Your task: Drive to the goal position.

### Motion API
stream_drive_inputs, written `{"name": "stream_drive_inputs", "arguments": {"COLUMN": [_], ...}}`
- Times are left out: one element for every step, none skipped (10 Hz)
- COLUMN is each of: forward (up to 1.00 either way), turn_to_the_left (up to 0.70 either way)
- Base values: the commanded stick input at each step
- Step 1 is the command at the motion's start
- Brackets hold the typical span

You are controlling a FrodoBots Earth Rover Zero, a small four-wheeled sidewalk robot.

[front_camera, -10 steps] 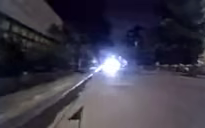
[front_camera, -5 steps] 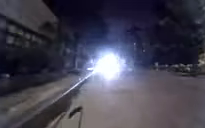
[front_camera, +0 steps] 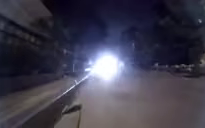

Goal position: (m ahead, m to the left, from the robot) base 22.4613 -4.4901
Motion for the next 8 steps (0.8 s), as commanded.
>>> {"name": "stream_drive_inputs", "arguments": {"forward": [0.7, 0.7, 0.7, 0.7, 0.7, 0.7, 0.7, 0.7], "turn_to_the_left": [0.0, 0.0, 0.0, 0.0, 0.0, 0.0, 0.0, 0.0]}}
